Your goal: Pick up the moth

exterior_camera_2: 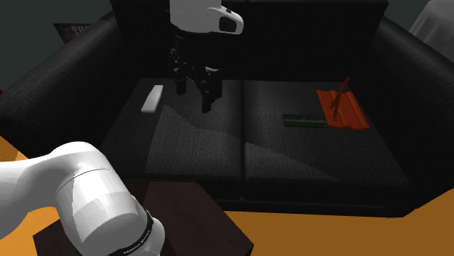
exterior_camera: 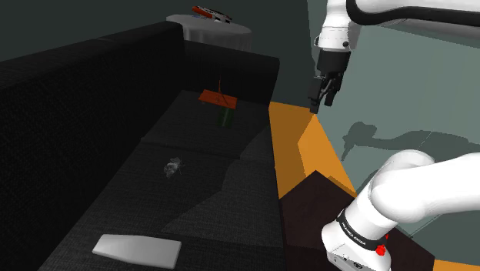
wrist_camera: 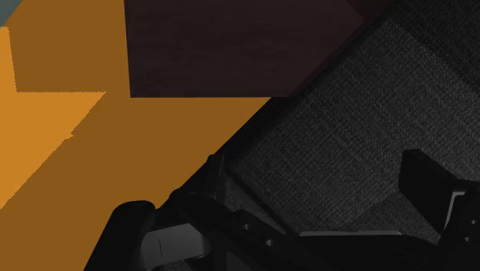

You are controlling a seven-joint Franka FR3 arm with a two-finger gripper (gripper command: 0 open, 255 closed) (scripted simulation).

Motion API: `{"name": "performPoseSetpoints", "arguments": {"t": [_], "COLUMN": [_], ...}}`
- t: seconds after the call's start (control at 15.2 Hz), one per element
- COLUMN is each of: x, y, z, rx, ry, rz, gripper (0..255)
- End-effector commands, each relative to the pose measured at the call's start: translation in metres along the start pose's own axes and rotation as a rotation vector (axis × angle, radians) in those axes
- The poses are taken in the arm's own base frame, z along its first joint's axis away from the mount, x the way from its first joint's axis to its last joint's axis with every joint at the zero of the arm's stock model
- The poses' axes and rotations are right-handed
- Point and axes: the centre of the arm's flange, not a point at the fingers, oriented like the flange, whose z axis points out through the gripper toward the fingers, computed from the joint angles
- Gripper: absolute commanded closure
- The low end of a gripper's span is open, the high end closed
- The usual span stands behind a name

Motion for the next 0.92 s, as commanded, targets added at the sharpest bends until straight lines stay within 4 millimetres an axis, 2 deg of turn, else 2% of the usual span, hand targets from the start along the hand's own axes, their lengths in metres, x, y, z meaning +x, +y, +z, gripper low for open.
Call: {"name": "performPoseSetpoints", "arguments": {"t": [0.0,0.86], "x": [0.0,0.096], "y": [0.0,-0.113], "z": [0.0,0.076], "rx": [0.0,0.008], "ry": [0.0,0.041], "rz": [0.0,0.128], "gripper": [0,0]}}
